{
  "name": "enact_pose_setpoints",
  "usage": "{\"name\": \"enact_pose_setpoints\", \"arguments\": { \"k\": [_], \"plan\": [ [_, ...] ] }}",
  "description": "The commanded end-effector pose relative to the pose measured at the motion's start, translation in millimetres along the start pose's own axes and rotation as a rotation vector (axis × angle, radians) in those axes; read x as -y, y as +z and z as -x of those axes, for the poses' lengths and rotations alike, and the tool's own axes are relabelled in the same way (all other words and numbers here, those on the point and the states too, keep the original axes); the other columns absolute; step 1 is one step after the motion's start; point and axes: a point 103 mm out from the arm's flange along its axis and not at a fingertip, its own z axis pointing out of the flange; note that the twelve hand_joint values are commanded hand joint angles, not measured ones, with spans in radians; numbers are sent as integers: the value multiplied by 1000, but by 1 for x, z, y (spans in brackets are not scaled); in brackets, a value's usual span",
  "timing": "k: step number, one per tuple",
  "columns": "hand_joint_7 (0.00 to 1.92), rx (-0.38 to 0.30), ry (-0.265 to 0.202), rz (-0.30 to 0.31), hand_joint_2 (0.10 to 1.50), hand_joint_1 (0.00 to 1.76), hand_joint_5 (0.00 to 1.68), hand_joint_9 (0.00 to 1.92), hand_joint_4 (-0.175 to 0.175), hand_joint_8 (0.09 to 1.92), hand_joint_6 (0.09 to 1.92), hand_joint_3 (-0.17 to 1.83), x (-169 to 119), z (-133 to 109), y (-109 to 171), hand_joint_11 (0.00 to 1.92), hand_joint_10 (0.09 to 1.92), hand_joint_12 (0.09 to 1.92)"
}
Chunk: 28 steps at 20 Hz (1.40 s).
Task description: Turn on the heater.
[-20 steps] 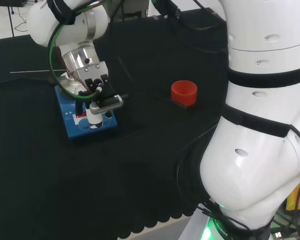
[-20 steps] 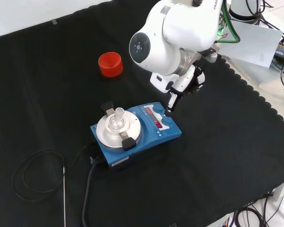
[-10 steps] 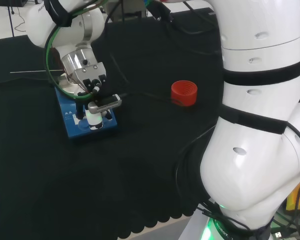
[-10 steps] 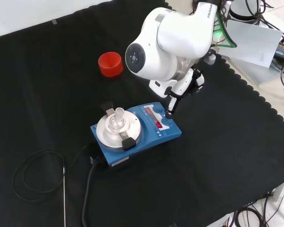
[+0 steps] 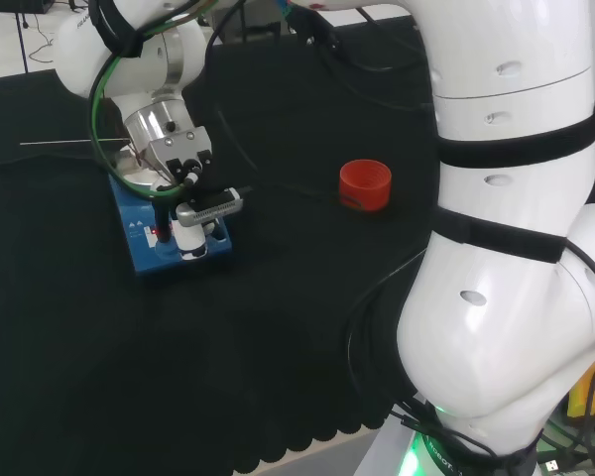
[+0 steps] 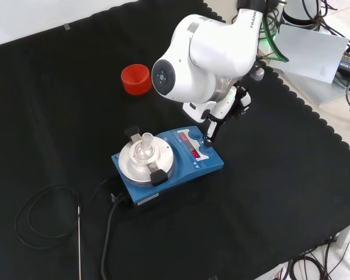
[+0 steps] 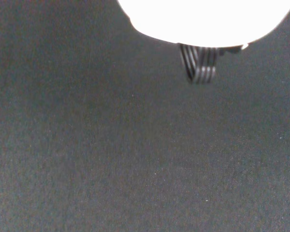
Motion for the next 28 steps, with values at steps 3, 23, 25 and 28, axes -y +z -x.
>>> {"name": "enact_pose_setpoints", "arguments": {
  "k": [3,23,25,28],
  "plan": [
    [1565,5,-2,3,533,1431,299,1680,-38,1701,87,1189,0,1,0,1166,1545,1247],
    [1567,18,0,-13,530,1430,308,1678,-38,1694,87,1197,-8,1,-1,1166,1540,1242],
    [1569,18,-1,-10,529,1430,309,1678,-38,1692,87,1197,-9,0,-1,1166,1539,1240],
    [1570,36,14,-12,529,1430,310,1679,-37,1690,87,1198,-9,0,-1,1167,1538,1238]
  ]
}}
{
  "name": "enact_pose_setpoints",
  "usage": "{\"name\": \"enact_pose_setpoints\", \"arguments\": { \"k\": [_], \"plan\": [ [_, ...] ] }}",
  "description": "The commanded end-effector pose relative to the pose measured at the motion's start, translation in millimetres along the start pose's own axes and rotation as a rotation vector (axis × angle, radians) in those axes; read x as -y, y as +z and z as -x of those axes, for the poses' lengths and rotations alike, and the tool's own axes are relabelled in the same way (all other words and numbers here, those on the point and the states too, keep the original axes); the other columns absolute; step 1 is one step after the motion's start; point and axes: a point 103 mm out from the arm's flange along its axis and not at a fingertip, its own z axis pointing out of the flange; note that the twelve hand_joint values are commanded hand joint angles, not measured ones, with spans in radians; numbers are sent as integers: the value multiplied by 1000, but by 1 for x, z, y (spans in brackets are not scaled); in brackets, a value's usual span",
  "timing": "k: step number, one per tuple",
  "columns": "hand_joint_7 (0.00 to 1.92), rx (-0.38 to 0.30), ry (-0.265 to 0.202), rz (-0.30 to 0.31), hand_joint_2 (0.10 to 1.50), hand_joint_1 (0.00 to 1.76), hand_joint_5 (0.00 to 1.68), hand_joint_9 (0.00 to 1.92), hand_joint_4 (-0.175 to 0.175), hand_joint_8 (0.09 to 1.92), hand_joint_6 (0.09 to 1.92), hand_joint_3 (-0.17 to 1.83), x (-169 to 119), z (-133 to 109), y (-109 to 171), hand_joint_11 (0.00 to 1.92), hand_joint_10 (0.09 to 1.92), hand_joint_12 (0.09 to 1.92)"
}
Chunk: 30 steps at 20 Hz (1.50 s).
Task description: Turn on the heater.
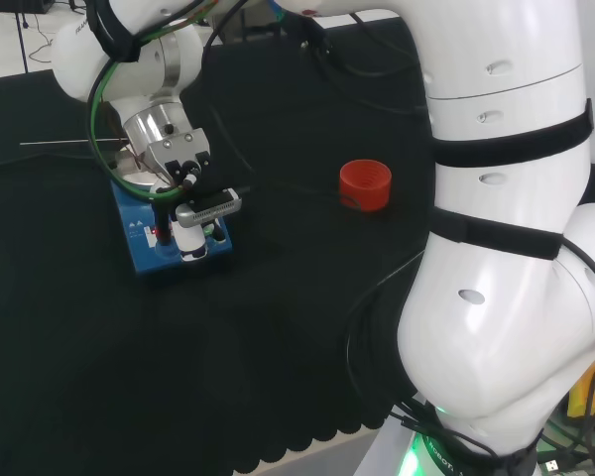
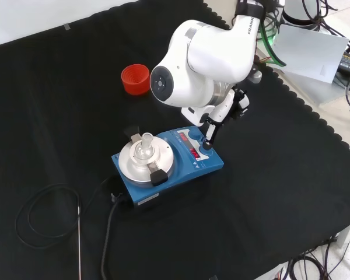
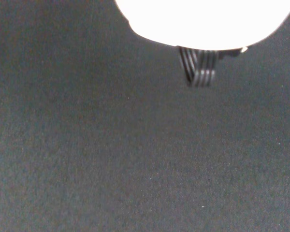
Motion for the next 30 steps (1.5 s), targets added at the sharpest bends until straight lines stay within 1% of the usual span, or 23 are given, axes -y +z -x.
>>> {"name": "enact_pose_setpoints", "arguments": {
  "k": [1,6,12,15,16,17,19,22,24,26,30],
  "plan": [
    [1570,27,21,-3,529,1430,311,1679,-37,1689,87,1198,0,0,-1,1167,1538,1238],
    [1571,63,50,-10,529,1430,314,1679,-37,1688,87,1199,-1,-2,-1,1168,1537,1236],
    [1572,67,43,-21,528,1430,318,1679,-37,1687,87,1200,-1,-1,-2,1168,1537,1235],
    [1572,88,62,-25,528,1430,321,1680,-38,1687,87,1200,-3,-9,-2,1168,1536,1235],
    [1572,81,48,-23,528,1430,322,1680,-38,1686,87,1200,-2,-4,-2,1168,1536,1235],
    [1572,82,50,-24,528,1430,322,1680,-38,1686,87,1200,-2,-4,-2,1168,1536,1235],
    [1573,90,58,-23,528,1430,323,1680,-38,1686,87,1200,-1,-11,-4,1168,1536,1235],
    [1573,94,58,-9,528,1430,325,1680,-38,1686,87,1201,5,-38,-15,1167,1536,1235],
    [1573,93,52,5,528,1430,326,1680,-38,1685,87,1201,13,-49,-27,1167,1536,1235],
    [1573,99,52,25,528,1429,328,1680,-38,1685,87,1201,22,-52,-39,1167,1536,1235],
    [1574,93,63,57,529,1429,332,1680,-39,1684,87,1202,35,-49,-52,1167,1535,1234]
  ]
}}
